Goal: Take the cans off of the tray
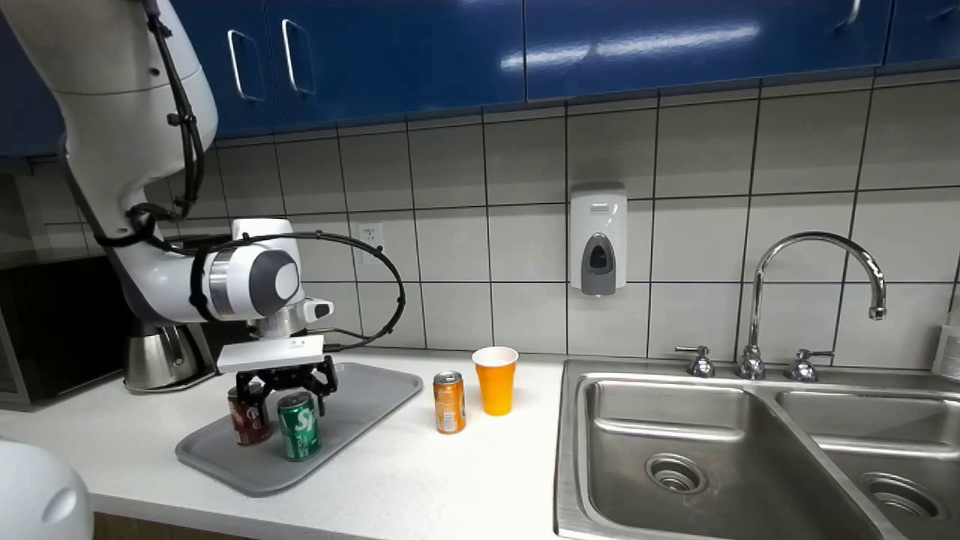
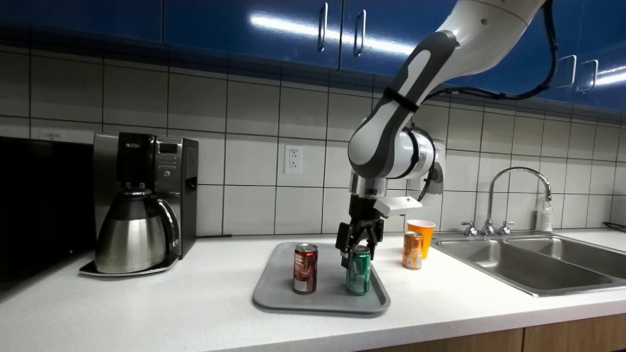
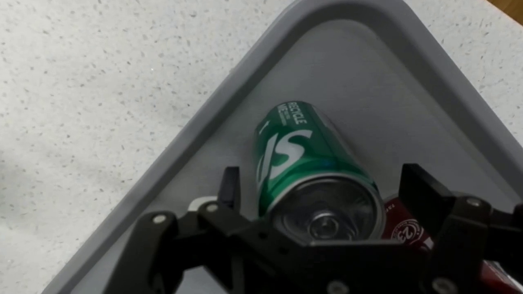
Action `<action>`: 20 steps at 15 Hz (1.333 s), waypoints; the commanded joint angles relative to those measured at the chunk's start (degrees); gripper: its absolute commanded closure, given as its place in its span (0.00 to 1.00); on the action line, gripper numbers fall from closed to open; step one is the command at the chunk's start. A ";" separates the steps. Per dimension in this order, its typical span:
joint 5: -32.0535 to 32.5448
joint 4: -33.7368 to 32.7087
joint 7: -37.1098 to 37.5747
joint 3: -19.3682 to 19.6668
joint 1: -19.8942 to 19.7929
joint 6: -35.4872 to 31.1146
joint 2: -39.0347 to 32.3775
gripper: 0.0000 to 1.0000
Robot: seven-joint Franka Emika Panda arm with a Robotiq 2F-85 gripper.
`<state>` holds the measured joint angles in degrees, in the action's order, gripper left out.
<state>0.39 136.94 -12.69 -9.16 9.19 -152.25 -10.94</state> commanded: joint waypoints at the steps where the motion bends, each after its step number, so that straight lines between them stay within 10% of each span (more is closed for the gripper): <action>1: 0.27 -2.26 -1.09 -0.69 -0.81 2.41 -0.95 0.00; 8: 0.31 -2.82 -0.92 -0.65 -0.94 2.72 -1.31 0.58; 20: 0.57 -1.18 -0.05 -0.11 -1.14 1.23 3.06 0.62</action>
<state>0.44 134.97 -12.70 -9.07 8.97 -151.74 -11.01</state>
